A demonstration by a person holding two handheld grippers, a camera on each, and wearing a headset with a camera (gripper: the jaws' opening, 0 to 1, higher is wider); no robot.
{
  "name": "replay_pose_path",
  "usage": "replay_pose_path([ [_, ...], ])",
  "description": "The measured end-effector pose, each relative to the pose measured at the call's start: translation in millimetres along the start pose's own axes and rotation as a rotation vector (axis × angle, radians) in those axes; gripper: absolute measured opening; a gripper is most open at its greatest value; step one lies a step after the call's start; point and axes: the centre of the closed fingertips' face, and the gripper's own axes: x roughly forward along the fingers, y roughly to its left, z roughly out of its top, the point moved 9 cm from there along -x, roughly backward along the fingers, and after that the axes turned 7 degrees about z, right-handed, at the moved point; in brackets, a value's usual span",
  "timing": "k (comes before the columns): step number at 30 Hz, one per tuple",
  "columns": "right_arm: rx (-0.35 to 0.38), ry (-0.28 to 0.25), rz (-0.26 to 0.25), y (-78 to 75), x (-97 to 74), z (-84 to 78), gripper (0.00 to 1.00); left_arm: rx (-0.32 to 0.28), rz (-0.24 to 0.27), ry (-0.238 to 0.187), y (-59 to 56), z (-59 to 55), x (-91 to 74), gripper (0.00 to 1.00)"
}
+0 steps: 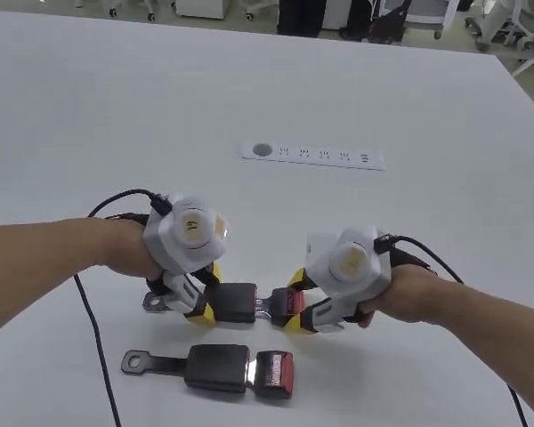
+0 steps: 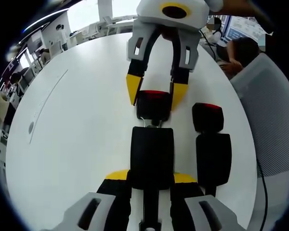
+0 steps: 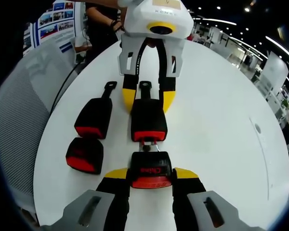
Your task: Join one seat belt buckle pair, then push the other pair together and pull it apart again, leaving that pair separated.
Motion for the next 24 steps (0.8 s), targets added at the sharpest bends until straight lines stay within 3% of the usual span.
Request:
replay_pose_path([
  [24,-0.019,-0.011,-0.008,3.3,9.3,11.0,0.3,0.041,-0.005,0.005,-1.1,1.4,0.7,0.3],
])
